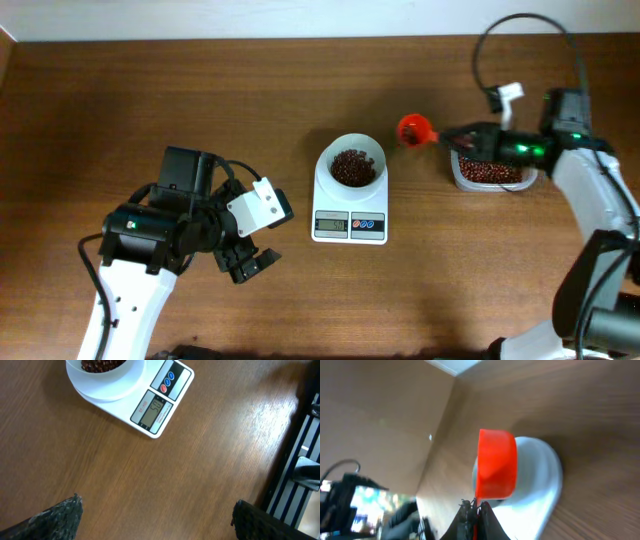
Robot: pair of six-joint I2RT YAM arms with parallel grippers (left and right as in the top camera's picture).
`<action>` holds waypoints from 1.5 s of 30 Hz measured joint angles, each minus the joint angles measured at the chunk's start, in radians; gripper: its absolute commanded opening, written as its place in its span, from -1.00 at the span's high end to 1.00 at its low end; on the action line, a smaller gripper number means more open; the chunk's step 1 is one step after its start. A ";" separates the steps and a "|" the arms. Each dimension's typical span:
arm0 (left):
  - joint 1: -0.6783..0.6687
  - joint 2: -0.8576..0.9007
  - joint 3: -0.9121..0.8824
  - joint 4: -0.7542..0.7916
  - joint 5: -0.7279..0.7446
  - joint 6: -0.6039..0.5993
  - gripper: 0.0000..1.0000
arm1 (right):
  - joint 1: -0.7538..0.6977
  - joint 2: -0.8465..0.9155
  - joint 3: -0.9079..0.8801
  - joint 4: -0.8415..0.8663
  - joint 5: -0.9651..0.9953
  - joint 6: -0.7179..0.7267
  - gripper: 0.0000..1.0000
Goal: Scoop and weigh 50g on scale
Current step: 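Move the scoop with the right gripper back over the bean tub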
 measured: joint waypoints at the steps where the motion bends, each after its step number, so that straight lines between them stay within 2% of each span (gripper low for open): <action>1: 0.000 0.000 0.000 0.000 0.000 0.000 -0.98 | -0.046 0.000 0.000 -0.054 -0.003 -0.035 0.92; 6: 0.000 0.000 0.000 0.001 0.000 0.000 -0.98 | -0.228 0.000 -0.001 -0.275 0.063 -0.227 0.92; 9: 0.000 0.000 -0.001 0.000 0.000 0.000 -0.98 | -0.284 0.000 -0.001 -0.305 0.190 -0.298 0.92; 12: 0.000 0.000 -0.002 0.001 0.000 0.000 -0.98 | -0.288 -0.040 -0.001 -0.281 0.395 -0.332 0.92; 16: 0.000 0.000 -0.002 0.001 0.000 0.000 -0.98 | -0.241 -0.110 -0.001 -0.227 0.652 -0.345 0.92; 21: 0.000 0.000 -0.002 0.000 0.000 0.000 -0.98 | -0.079 -0.123 -0.001 -0.219 0.901 -0.346 0.92; 24: 0.000 0.000 -0.002 0.001 0.000 0.000 -0.98 | 0.023 -0.192 -0.001 -0.209 1.086 -0.335 0.92; 31: 0.000 0.000 -0.002 0.000 0.000 0.000 -0.97 | 0.095 -0.253 -0.001 -0.207 1.301 -0.331 0.92; 34: 0.000 0.000 -0.002 0.000 0.000 0.000 -0.98 | 0.119 -0.253 -0.001 -0.195 1.330 -0.323 0.92; 36: 0.000 0.000 -0.002 0.000 0.000 0.000 -0.98 | 0.121 -0.276 0.005 -0.203 1.274 -0.292 0.92; 39: 0.000 0.000 -0.002 0.002 0.000 0.000 -0.98 | 0.121 -0.395 0.018 -0.308 1.149 -0.244 0.92; 42: 0.000 0.000 -0.003 0.000 0.000 0.000 -0.98 | 0.108 -0.594 0.039 -0.417 1.049 -0.216 0.92; 45: 0.000 0.000 -0.003 0.001 0.000 0.000 -0.98 | 0.007 -0.750 0.044 -0.589 0.942 -0.182 0.92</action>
